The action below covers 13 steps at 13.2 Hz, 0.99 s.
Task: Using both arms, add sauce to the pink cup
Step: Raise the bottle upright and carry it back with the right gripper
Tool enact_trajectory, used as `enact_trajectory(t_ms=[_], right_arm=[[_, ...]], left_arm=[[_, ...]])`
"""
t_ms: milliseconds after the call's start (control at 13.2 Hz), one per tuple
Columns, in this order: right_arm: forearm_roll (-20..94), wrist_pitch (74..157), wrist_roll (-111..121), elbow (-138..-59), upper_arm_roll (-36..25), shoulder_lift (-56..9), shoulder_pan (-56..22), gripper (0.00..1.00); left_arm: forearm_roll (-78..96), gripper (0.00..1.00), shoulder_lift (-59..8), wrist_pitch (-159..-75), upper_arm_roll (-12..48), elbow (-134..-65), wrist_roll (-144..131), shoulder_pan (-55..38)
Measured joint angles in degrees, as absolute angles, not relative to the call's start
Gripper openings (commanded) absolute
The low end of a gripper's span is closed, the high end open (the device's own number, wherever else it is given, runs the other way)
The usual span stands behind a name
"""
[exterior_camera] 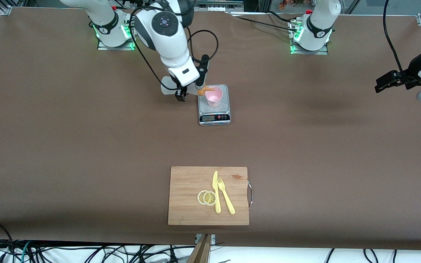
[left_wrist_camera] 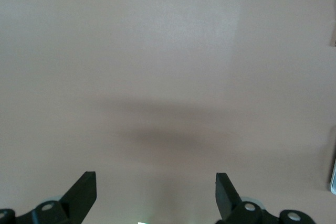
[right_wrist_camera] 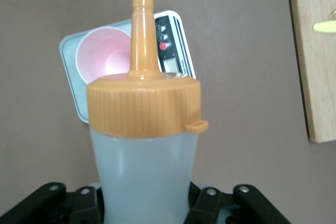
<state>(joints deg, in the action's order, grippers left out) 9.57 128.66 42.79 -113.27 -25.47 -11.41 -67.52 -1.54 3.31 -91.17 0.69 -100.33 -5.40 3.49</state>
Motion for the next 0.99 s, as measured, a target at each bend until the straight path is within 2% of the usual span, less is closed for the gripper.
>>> enact_trajectory(t_ms=[532, 684, 988], right_arm=[[31.9, 129.4, 71.0, -116.9, -36.2, -9.5, -66.9, 0.00], [39.2, 125.8, 81.0, -117.5, -39.5, -9.5, -65.9, 0.00], [45.4, 118.7, 93.6, -117.7, -40.5, -9.5, -59.7, 0.00]], left_arm=[[-1.5, 1.00, 3.3, -91.2, 0.7, -100.3, -5.4, 3.5], [-1.5, 1.00, 3.3, -91.2, 0.7, -100.3, -5.4, 3.5], [-1.5, 1.00, 3.3, -91.2, 0.7, -100.3, -5.4, 3.5]])
